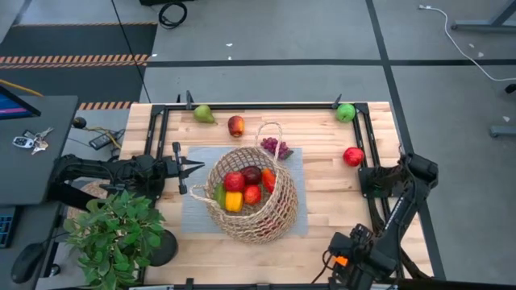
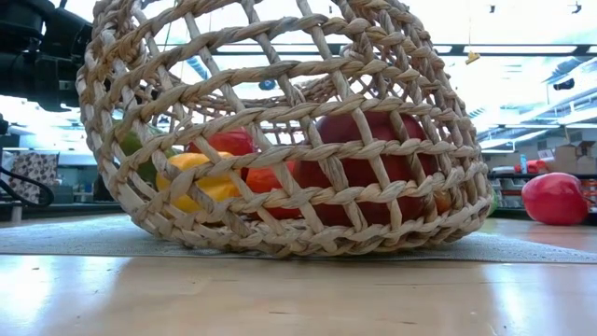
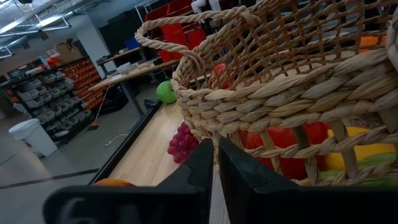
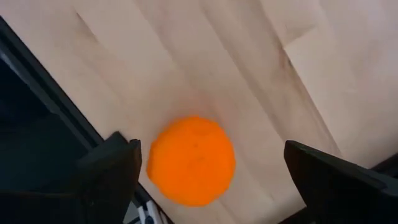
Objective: Build produce basket
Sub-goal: Put the orange into the brown basket
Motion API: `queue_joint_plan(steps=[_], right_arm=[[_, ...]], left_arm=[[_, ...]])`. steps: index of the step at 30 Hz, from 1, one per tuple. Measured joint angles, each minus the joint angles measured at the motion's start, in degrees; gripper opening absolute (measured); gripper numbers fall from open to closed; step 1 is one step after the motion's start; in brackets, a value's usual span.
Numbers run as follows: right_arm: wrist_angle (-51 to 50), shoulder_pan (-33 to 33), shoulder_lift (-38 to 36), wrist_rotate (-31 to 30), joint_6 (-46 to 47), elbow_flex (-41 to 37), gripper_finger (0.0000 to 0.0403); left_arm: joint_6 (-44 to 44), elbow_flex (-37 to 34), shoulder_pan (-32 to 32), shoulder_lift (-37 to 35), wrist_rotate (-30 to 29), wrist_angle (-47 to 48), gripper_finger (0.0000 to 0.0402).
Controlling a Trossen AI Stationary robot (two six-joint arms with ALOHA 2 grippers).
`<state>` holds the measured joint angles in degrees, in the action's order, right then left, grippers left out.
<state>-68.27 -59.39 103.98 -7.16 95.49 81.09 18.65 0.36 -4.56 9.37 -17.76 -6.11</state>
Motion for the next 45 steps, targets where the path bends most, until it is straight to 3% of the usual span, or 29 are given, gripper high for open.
queue_joint_plan(steps=[5,10,18,23,30,39,45], right_arm=[[1.6,-3.6,0.0,0.3,5.0,-2.8,0.0397],[10.3,-5.9,0.0,0.8,7.1,-7.8,0.0397],[19.9,-6.2,0.0,0.8,8.5,-16.5,0.0397],[19.5,-5.5,0.0,0.4,8.4,-19.0,0.0397],[18.6,-5.1,0.0,-4.8,8.0,-19.5,0.0388],[15.3,-4.0,0.0,-6.2,7.8,-19.5,0.0319],[15.4,-3.9,0.0,-16.3,7.5,-19.5,0.0324]], left_arm=[[0.0,0.0,0.0,0.0,0.0,0.0,0.0028],[0.0,0.0,0.0,0.0,0.0,0.0,0.0032],[0.0,0.0,0.0,0.0,0.0,0.0,0.0033],[0.0,0.0,0.0,0.0,0.0,0.0,0.0029],[0.0,0.0,0.0,0.0,0.0,0.0,0.0031],[0.0,0.0,0.0,0.0,0.0,0.0,0.0035],[0.0,0.0,0.0,0.0,0.0,0.0,0.0030]])
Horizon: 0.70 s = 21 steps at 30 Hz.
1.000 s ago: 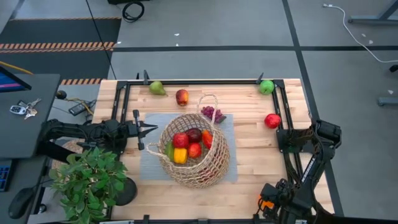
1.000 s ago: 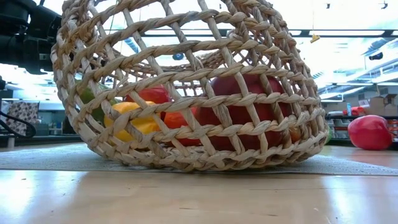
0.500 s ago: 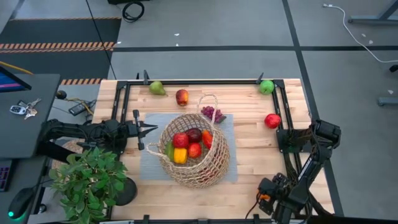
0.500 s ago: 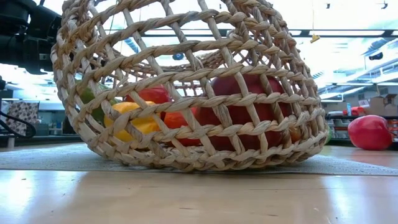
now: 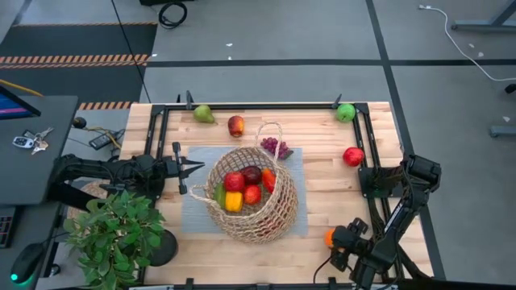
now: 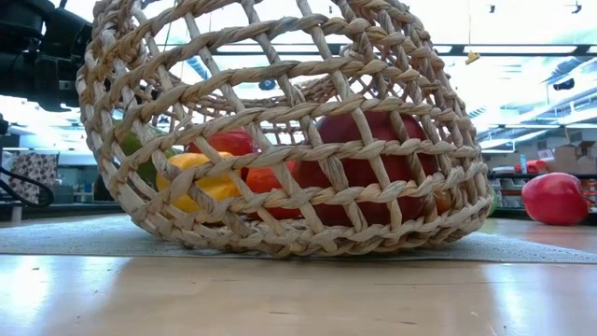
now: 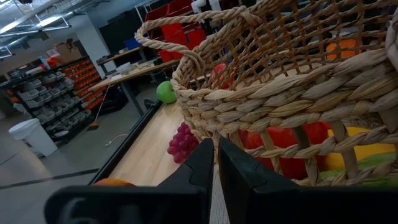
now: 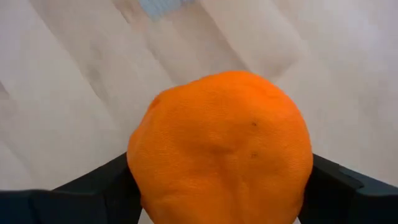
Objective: Build produce basket
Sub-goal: Put the orange into the brown basket
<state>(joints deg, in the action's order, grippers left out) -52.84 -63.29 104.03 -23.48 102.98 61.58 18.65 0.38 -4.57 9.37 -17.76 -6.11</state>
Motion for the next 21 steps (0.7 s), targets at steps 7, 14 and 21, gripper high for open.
queue_joint_plan(steps=[7,14,21], right_arm=[[0.8,0.5,-2.6,-14.8,-4.0,0.0,0.0324],[2.9,0.9,-7.5,-33.6,-17.1,3.5,0.0326],[9.5,4.3,-11.1,-40.6,-35.5,5.8,0.0326]], left_arm=[[0.0,0.0,0.0,0.0,0.0,0.0,0.0036],[0.0,0.0,0.0,0.0,0.0,0.0,0.0030],[0.0,0.0,0.0,0.0,0.0,0.0,0.0031]])
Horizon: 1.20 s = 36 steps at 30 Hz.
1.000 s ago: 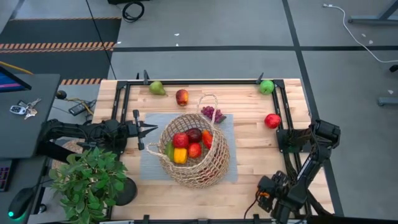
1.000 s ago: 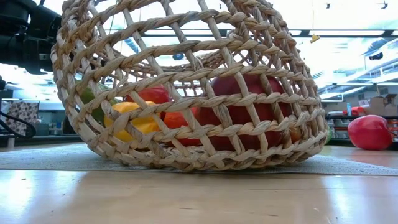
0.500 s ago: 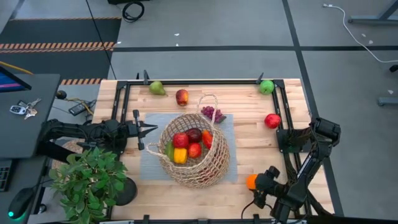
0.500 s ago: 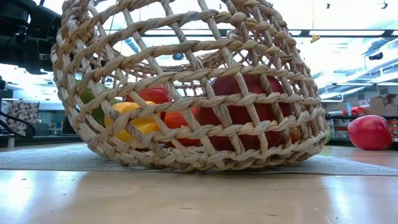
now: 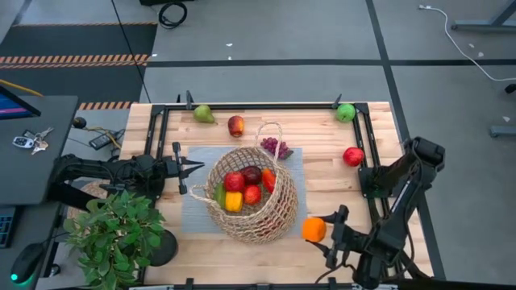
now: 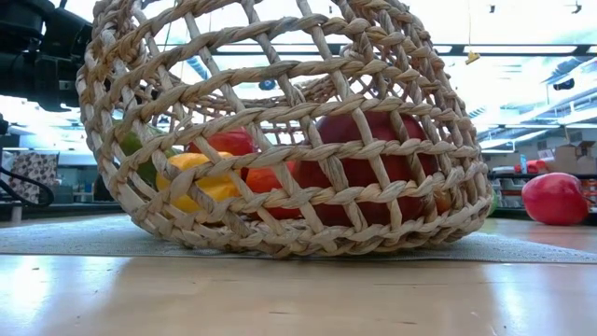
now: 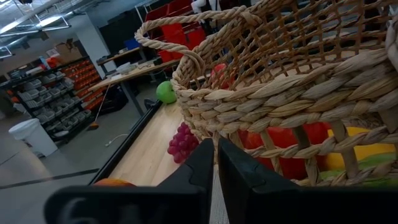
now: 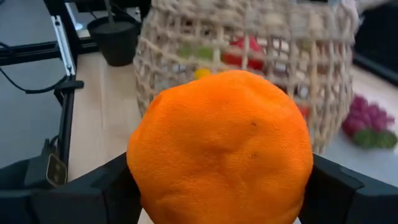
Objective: Build produce basket
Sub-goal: Put the orange into the brown basket
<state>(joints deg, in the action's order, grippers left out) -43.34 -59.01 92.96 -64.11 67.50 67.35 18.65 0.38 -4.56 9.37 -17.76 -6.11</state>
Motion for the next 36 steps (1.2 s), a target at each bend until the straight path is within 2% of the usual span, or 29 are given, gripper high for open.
queue_joint_plan(steps=[6,11,17,20,27,36], right_arm=[[9.8,4.8,-1.3,-0.3,-15.8,0.1,0.0327],[17.0,10.7,-3.9,5.6,-28.2,0.1,0.0327],[25.2,15.8,-9.6,8.0,-41.1,0.1,0.0327],[31.4,18.7,-11.6,12.3,-47.4,0.1,0.0327],[47.7,25.4,-12.4,26.6,-57.6,0.1,0.0327],[64.6,35.2,-12.4,38.6,-67.1,0.1,0.0327]], left_arm=[[0.0,0.0,0.0,0.0,0.0,0.0,0.0036],[0.0,0.0,0.0,0.0,0.0,0.0,0.0033],[0.0,0.0,0.0,0.0,0.0,0.0,0.0031],[0.0,0.0,0.0,0.0,0.0,0.0,0.0034],[0.0,0.0,0.0,0.0,0.0,0.0,0.0032],[0.0,0.0,0.0,0.0,0.0,0.0,0.0030]])
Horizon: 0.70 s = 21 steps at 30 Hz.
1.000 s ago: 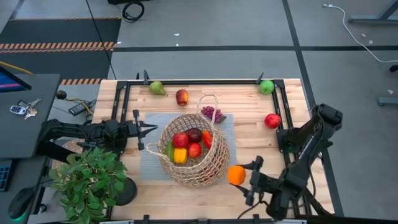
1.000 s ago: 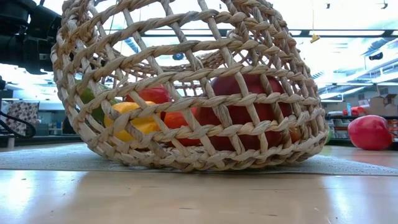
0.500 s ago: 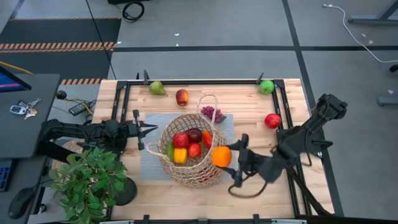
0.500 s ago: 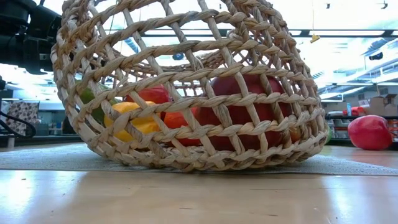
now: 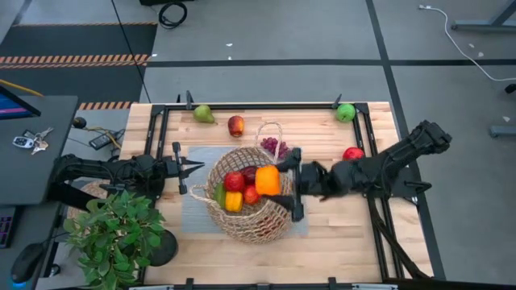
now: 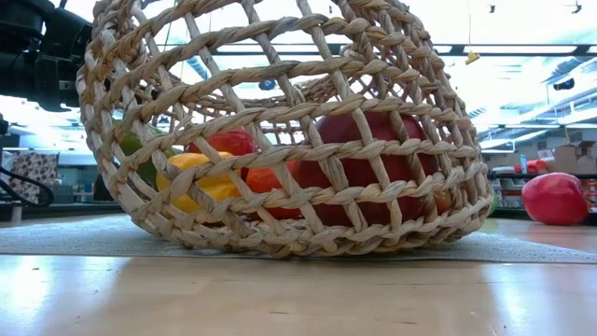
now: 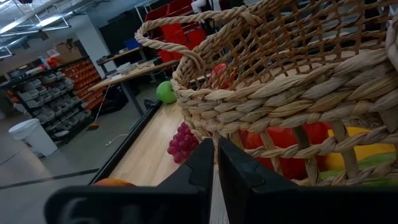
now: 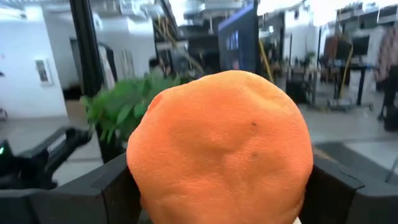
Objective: Build produce basket
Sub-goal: Put the orange into the brown basket
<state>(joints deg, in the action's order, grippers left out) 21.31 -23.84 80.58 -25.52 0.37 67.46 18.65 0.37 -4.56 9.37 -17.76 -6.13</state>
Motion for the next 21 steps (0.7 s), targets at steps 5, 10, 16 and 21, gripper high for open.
queue_joint_plan(steps=[5,10,16,21], right_arm=[[4.3,6.4,0.0,8.0,0.0,0.0,0.0327],[7.4,9.6,0.0,12.1,0.7,0.0,0.0327],[9.1,10.1,0.0,12.1,-1.0,0.0,0.0327],[2.6,10.1,0.0,11.9,-6.4,0.0,0.0327]], left_arm=[[0.0,0.0,0.0,0.0,0.0,0.0,0.0035],[0.0,0.0,0.0,0.0,0.0,0.0,0.0034],[0.0,0.0,0.0,0.0,0.0,0.0,0.0030],[0.0,0.0,0.0,0.0,0.0,0.0,0.0036]])
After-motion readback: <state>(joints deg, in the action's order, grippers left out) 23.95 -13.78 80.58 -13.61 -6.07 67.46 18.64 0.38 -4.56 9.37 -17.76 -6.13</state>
